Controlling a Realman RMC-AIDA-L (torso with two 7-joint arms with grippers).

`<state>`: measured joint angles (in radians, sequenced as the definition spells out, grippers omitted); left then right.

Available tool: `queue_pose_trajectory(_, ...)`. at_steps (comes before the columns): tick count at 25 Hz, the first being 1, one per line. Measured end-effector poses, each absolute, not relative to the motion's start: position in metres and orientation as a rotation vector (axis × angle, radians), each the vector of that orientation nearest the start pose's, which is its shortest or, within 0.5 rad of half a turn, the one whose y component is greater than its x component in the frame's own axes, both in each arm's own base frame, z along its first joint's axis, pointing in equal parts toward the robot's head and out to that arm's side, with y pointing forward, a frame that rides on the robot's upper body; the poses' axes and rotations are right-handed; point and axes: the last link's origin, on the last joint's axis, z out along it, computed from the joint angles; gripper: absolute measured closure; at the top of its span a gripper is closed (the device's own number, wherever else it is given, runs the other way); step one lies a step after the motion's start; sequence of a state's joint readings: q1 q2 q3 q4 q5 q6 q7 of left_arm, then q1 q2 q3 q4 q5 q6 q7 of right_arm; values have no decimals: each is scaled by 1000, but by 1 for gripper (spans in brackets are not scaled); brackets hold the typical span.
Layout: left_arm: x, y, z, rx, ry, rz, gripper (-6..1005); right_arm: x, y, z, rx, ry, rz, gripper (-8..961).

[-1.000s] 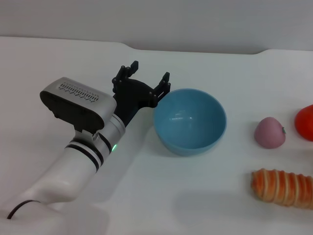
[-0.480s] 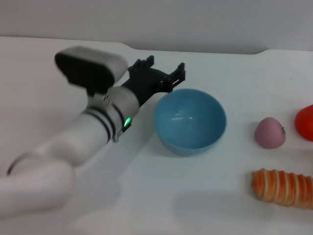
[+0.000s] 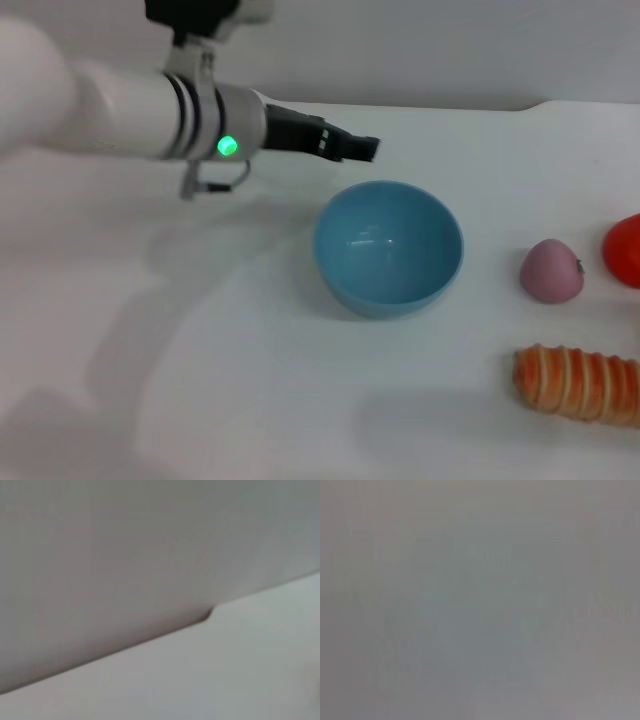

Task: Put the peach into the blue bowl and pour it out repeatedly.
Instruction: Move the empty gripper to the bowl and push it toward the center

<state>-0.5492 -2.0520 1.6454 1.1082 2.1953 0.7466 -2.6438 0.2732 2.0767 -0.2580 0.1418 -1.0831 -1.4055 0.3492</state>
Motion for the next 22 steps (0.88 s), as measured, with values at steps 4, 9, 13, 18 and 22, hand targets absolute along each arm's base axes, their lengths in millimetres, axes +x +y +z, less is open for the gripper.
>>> queue_pose_trajectory(4,-169,407,-29,-2411,-1040,-166,183,384,244,3,-1360,758,784,137)
queue_pose_trajectory(9,-174,410,-27,-2408,-1033,-31,184,382,248,3,-1366,751,788,137)
queue_pose_trajectory(13,-180,413,-38,-2405,-1077,44,184,380,251,3,-1372,745,793,137)
queue_pose_trajectory(18,-188,411,-52,-2411,-1142,97,184,380,252,4,-1371,744,793,138)
queue_pose_trajectory(22,-188,406,-59,-2433,-1140,124,183,381,251,3,-1372,750,786,138)
